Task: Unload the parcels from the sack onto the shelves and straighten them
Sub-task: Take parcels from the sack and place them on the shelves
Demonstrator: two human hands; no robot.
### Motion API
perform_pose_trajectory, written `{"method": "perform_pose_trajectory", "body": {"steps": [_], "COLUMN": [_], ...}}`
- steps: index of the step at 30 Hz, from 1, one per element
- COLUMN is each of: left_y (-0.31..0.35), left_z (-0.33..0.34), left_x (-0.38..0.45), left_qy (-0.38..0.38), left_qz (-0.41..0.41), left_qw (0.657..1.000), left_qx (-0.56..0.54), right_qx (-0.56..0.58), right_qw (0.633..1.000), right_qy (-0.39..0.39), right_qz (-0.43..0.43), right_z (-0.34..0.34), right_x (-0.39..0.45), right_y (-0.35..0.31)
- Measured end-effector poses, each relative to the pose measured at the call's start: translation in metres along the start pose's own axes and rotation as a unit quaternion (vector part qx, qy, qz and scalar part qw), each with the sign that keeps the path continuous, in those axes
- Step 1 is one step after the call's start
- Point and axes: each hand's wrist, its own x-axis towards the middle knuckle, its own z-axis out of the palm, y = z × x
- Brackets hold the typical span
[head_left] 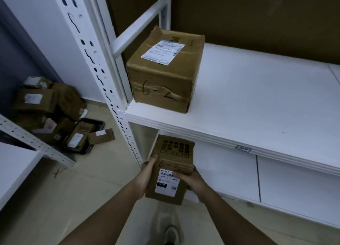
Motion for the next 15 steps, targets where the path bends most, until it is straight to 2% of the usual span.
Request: {"method": "perform_pose_trajectory", "body": {"steps": [5,15], "left_y": [-0.016,-0.091], "left_z": [-0.006,-0.037], "left_x": [0.054,0.199], "left_qy": [-0.011,-0.027], "left_qz": [0.024,0.142], "left_qw": [1.0,0.989], "left_qx": [0.005,-0.015], "right_qx": [0.01,-0.043], "right_qw": [0.999,0.973], "right_qy": [0.03,0.088], "right_qz": [-0.035,-0.207], "right_z": [0.012,0.045], "right_x": [0.054,0.177], "right_y": [0.032,0.128]}}
